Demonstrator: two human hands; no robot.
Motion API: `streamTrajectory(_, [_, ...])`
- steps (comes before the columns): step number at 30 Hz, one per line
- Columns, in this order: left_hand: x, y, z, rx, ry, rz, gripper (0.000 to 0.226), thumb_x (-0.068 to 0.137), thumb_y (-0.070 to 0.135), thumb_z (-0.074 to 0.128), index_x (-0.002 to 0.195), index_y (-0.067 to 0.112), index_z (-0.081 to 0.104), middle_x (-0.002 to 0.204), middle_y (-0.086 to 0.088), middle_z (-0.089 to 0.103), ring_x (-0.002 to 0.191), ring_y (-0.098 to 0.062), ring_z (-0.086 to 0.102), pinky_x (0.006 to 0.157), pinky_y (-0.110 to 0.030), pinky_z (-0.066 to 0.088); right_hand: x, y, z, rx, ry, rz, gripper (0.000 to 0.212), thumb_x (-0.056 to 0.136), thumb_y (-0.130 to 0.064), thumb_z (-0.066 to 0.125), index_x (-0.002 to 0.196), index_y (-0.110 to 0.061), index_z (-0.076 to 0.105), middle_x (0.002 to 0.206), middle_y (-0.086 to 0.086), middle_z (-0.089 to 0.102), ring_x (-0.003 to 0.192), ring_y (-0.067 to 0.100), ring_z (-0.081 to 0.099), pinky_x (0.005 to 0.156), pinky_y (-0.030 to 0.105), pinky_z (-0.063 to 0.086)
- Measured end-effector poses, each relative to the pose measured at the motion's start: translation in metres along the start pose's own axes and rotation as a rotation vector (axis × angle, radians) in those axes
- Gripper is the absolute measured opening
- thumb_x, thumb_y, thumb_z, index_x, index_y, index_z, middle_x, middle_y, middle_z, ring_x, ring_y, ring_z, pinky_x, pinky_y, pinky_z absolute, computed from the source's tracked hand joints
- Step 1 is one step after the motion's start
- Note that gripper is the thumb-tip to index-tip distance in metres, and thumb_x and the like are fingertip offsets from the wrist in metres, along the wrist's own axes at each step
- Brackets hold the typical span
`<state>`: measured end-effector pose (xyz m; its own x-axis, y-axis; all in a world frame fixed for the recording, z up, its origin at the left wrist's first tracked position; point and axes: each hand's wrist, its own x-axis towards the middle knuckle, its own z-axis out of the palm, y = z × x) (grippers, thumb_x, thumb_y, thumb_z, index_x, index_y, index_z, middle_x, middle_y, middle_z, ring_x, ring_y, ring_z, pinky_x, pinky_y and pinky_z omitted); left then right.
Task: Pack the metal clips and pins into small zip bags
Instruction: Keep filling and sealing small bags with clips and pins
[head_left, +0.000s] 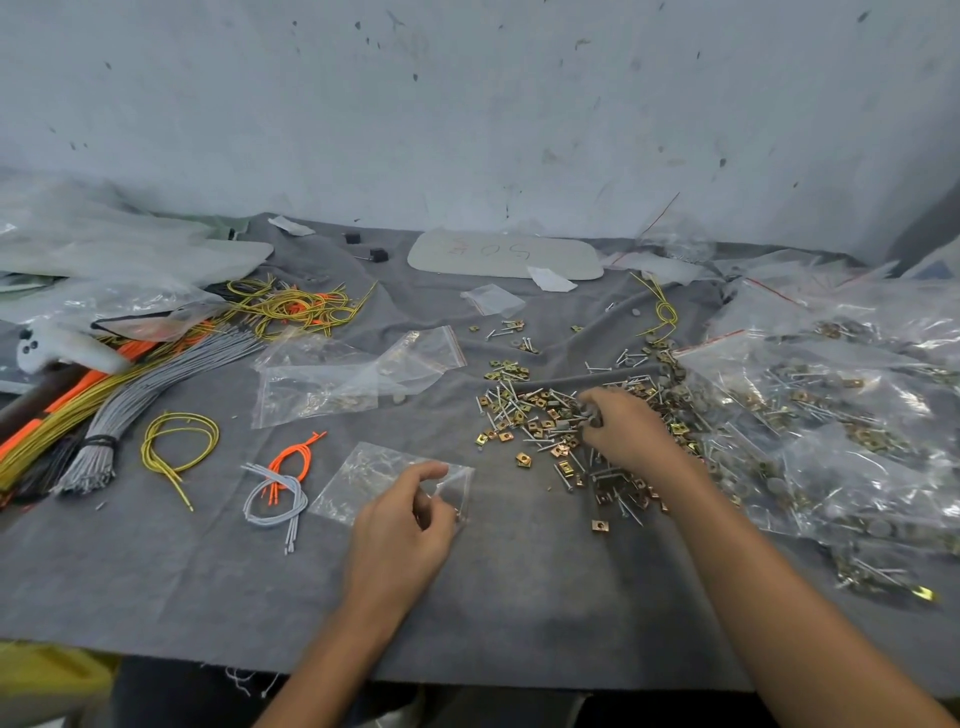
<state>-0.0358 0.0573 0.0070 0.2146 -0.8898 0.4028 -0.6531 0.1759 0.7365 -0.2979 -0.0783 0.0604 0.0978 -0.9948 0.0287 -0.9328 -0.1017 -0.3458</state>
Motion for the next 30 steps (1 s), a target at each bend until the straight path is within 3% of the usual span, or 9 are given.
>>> streamTrajectory(5, [0.0, 0.001, 0.0, -0.007, 0.011, -0.008, 0.029, 0.079, 0.029, 0.053, 0.104, 0.04, 0.062, 0.066, 0.013, 0.057, 0.062, -0.007, 0.057, 0.056, -0.015, 0.036, 0.008, 0.001, 0.0, -0.058, -0.04, -0.032, 0.049, 0.094, -0.024, 0.064, 0.141, -0.026, 0.049, 0.135, 0.007, 0.058, 0.118, 0.027, 0.057, 0.095, 0.038, 0.048])
streamTrajectory(10, [0.0, 0.003, -0.001, -0.017, 0.005, -0.027, 0.029, 0.078, 0.028, 0.053, 0.104, 0.035, 0.065, 0.065, 0.012, 0.056, 0.061, -0.008, 0.055, 0.057, -0.024, 0.04, 0.015, 0.0, -0.009, -0.068, -0.102, 0.0, 0.023, 0.09, -0.022, 0.065, 0.108, -0.026, 0.051, 0.113, 0.004, 0.062, 0.097, 0.022, 0.058, 0.085, 0.038, 0.051])
streamTrajectory(15, [0.0, 0.004, -0.002, -0.021, 0.004, -0.039, 0.031, 0.078, 0.027, 0.053, 0.105, 0.032, 0.067, 0.064, 0.013, 0.056, 0.06, -0.007, 0.055, 0.057, -0.025, 0.04, 0.02, -0.003, -0.012, -0.121, -0.143, -0.033, 0.037, 0.091, -0.022, 0.065, 0.128, -0.025, 0.059, 0.124, 0.002, 0.063, 0.111, 0.023, 0.058, 0.091, 0.034, 0.048])
streamTrajectory(21, [0.001, 0.006, -0.003, -0.029, 0.004, -0.048, 0.03, 0.078, 0.026, 0.053, 0.103, 0.032, 0.067, 0.063, 0.013, 0.055, 0.06, -0.008, 0.054, 0.058, -0.024, 0.039, 0.018, 0.004, -0.009, -0.099, -0.084, -0.01, 0.019, 0.086, -0.025, 0.07, 0.099, -0.028, 0.056, 0.105, 0.0, 0.063, 0.092, 0.02, 0.056, 0.073, 0.03, 0.042])
streamTrajectory(27, [0.001, 0.007, -0.004, -0.043, 0.004, -0.058, 0.03, 0.078, 0.026, 0.053, 0.103, 0.032, 0.067, 0.063, 0.011, 0.055, 0.059, -0.008, 0.054, 0.058, -0.025, 0.04, 0.019, 0.001, -0.012, -0.148, -0.118, -0.031, 0.027, 0.086, -0.023, 0.068, 0.112, -0.025, 0.063, 0.1, -0.003, 0.056, 0.096, 0.021, 0.055, 0.08, 0.03, 0.045])
streamTrajectory(30, [0.0, 0.007, -0.004, -0.045, 0.01, -0.056, 0.029, 0.078, 0.026, 0.054, 0.103, 0.033, 0.067, 0.063, 0.01, 0.055, 0.059, -0.009, 0.054, 0.058, -0.027, 0.043, 0.017, 0.005, -0.011, -0.108, -0.108, -0.035, 0.024, 0.084, -0.02, 0.068, 0.108, -0.025, 0.063, 0.099, -0.003, 0.061, 0.095, 0.021, 0.057, 0.079, 0.03, 0.046])
